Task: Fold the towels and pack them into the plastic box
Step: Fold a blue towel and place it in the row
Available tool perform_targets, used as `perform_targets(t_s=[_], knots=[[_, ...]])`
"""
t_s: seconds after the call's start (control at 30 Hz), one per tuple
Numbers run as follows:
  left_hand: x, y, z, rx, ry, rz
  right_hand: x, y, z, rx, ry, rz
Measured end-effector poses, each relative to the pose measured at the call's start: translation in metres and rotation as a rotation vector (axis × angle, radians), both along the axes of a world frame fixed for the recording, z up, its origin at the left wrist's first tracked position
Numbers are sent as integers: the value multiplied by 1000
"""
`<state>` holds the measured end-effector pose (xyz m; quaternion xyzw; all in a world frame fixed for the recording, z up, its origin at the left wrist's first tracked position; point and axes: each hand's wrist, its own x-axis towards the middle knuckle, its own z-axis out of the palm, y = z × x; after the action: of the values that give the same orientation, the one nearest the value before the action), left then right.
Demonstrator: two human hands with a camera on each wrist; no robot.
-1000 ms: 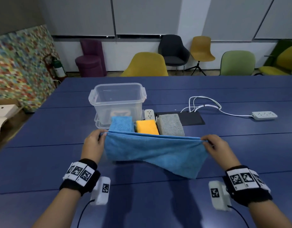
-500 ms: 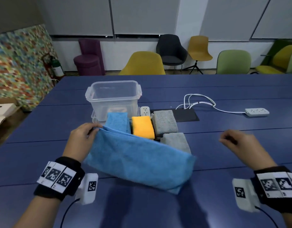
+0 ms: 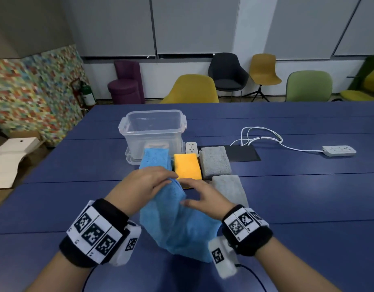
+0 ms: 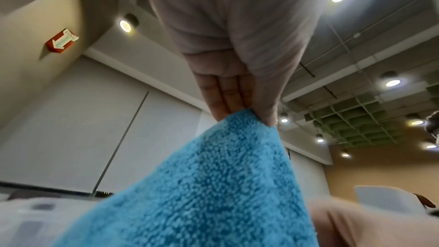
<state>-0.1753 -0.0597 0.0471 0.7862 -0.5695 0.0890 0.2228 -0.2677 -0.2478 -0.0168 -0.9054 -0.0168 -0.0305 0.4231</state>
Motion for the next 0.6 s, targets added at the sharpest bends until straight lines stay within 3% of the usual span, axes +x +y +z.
perform_targets(t_s=[0.17,0.37,0.47,0.6], knots=[[-1,13,29,-128,-118,157,-8,-17,-15,-59,197,34],[8,27,21,-286,-99,386,-54,-66,-34,-184,397,-57],[12,33,15,-356,-31,484,-77,-82,-34,-243,409,-111],[16,43,6,-400,19,557,-101,-103,-18,-174,304,-282]])
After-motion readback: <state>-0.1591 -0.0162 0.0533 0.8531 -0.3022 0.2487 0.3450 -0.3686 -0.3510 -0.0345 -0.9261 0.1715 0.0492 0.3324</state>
